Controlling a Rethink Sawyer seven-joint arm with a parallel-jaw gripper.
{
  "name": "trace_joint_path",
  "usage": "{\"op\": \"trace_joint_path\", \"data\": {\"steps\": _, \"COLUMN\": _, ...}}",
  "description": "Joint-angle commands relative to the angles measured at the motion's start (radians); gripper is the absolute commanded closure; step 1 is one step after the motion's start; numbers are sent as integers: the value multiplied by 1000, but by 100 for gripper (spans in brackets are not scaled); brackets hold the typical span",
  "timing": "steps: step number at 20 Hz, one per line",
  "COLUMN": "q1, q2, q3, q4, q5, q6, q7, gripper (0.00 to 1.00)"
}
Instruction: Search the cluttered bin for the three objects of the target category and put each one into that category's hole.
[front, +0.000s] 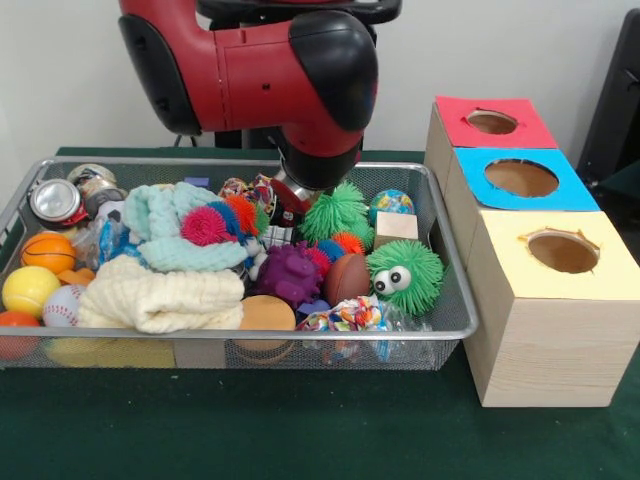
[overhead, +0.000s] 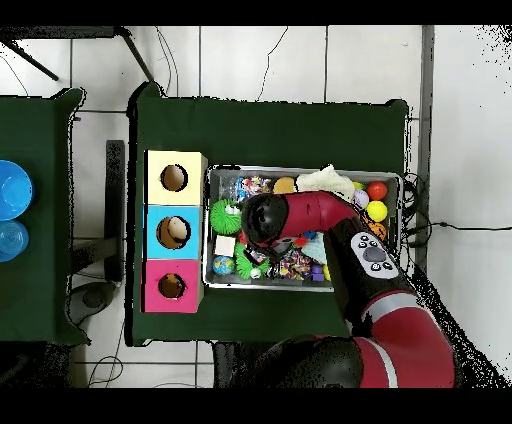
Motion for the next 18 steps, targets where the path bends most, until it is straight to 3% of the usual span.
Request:
{"op": "trace_joint_path", "data": {"steps": 1, "q1": -23, "q2": 73, "q3": -10, "q4": 85, "q5": -12, "q6": -67, "q7": 63, "gripper": 0}}
{"op": "trace_joint_path", "data": {"steps": 8, "q1": -64, "q2": 107, "q3": 24, "q4": 112, "q5": 27, "q6": -112, "q7": 62, "gripper": 0}}
{"op": "trace_joint_path", "data": {"steps": 18, "q1": -147, "q2": 151, "q3": 130, "q4": 182, "q5": 116, "q6": -299, "q7": 49, "gripper": 0}}
